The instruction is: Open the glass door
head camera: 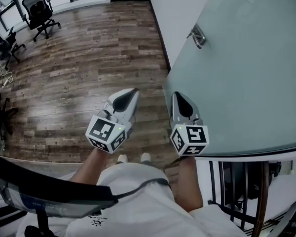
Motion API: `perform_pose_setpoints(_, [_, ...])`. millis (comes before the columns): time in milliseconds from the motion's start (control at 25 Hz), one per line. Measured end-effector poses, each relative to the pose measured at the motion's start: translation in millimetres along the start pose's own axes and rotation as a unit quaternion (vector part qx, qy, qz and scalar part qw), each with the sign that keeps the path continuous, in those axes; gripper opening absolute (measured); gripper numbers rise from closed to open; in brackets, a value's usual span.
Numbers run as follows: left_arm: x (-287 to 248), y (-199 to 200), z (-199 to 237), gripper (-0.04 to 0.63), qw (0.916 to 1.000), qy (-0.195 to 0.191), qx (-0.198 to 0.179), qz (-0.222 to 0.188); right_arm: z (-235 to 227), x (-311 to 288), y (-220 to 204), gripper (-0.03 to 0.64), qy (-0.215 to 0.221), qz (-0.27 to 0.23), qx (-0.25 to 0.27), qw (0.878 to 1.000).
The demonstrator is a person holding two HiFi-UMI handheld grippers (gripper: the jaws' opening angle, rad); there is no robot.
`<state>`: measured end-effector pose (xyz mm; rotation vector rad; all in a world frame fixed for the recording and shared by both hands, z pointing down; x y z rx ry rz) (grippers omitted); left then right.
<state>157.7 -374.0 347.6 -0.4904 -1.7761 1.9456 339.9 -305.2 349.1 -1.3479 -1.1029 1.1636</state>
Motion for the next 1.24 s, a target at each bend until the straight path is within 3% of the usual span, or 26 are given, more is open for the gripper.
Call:
perform_pose_setpoints(240, [-6, 8, -15, 0.001, 0.9999, 0.010, -0.004, 0.001, -20, 23, 15, 0.008, 0.015, -0.008, -0.018, 1.000])
perform_pose_setpoints(640, [-28, 1, -28, 0.000, 0.9999, 0.009, -0.009, 0.011, -52, 25, 4, 0.008, 0.014, -0.004, -0.033, 0.999])
perform_pose_setpoints(1240, [-44, -1, 1, 0.002, 0.9998, 0.010, -0.008, 0.012, -58, -11, 3, 0.008, 0.014, 0.005, -0.023, 1.000])
Point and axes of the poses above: the fingertips, and each gripper's own axes: x backward along the fingers, z to its left, y out of its top, the point moved 7 cm from there along x, backward along the fingers, and after that the axes turned 4 degrees about y, right-handed, at the moved point
